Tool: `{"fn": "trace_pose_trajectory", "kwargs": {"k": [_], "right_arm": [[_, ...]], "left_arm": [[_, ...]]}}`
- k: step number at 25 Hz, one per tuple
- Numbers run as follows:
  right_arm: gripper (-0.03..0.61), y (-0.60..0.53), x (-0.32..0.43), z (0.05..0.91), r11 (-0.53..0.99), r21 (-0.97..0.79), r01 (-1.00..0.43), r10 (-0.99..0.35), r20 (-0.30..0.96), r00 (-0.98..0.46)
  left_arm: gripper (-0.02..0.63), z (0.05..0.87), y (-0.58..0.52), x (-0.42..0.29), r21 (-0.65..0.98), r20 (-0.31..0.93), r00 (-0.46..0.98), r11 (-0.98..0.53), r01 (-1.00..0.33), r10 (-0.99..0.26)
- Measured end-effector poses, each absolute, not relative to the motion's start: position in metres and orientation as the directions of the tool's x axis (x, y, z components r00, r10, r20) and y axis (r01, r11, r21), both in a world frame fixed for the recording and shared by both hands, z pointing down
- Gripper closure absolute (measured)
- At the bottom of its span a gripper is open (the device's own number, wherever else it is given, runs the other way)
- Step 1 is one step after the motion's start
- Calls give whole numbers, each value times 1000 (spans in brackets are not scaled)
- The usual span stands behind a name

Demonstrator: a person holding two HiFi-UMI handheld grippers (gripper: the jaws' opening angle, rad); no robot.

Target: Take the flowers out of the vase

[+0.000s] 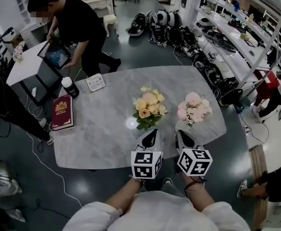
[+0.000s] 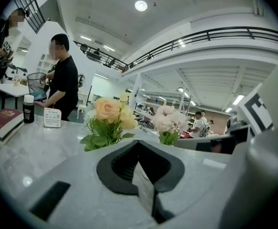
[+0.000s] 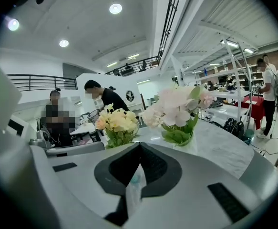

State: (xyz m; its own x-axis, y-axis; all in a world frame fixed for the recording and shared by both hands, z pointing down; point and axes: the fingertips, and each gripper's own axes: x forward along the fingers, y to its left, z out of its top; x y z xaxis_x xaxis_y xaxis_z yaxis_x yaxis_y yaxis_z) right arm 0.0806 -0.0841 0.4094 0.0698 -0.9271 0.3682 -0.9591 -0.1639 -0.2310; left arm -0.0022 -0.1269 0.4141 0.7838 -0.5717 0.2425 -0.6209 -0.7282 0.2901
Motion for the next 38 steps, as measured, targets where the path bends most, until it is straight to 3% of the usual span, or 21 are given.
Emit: {"fn": "trace_pose_trajectory", "kwargs": {"k": [8,17,27,36,38], "right_arm": [[574,-94,98,398,-22,-260,-965,-941,331,-68],[574,-95,116,408,19,-293,-956,-931,343,-123],[574,-78,126,424,28,-317,-948,-906,392,-158],[574,-58,156,442,-61,-352,-934,-904,416,-98],[574,-52,166,444,-87,-357,-930,-905,419,-76]], "left_arm": [[618,417,-123,27,266,273,747,-698,-665,-607],[618,423,-128,49,245,299,717,-675,-696,-630],[619,433,-116,66,261,291,738,-692,-673,-608],[617,452,-113,87,254,333,764,-728,-636,-552],[592,455,-111,95,261,334,775,-737,-623,-536]]}}
